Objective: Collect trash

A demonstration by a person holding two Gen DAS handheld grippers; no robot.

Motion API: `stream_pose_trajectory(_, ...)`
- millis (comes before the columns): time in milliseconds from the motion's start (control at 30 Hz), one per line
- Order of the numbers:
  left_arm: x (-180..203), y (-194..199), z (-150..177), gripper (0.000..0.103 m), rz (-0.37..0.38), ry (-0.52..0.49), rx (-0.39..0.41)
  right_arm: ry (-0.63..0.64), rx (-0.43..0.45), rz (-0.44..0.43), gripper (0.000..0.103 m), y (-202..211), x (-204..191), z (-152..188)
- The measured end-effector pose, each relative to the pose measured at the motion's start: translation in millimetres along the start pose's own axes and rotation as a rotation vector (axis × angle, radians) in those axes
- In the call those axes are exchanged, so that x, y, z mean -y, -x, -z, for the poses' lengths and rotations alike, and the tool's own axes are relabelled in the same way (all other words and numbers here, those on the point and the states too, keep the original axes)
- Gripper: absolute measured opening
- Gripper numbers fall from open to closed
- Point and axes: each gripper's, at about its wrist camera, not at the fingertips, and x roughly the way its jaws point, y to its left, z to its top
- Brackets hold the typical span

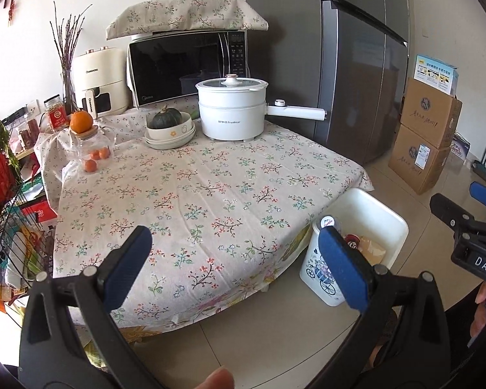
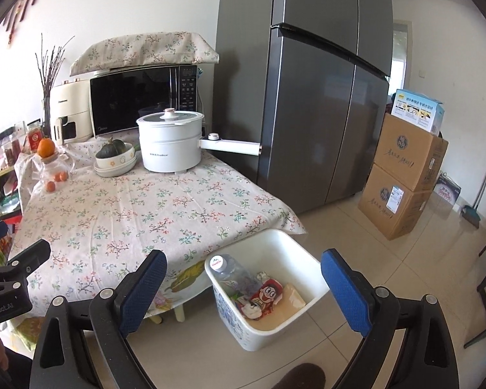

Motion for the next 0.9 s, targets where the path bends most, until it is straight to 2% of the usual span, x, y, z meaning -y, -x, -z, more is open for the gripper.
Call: stream_pose_trajectory(900,18.7,2.4,2.3,0.102,0.023,-0.024,-0.004,-0.024,-0.003,0.000,0.098,0.0,3.3,2.0)
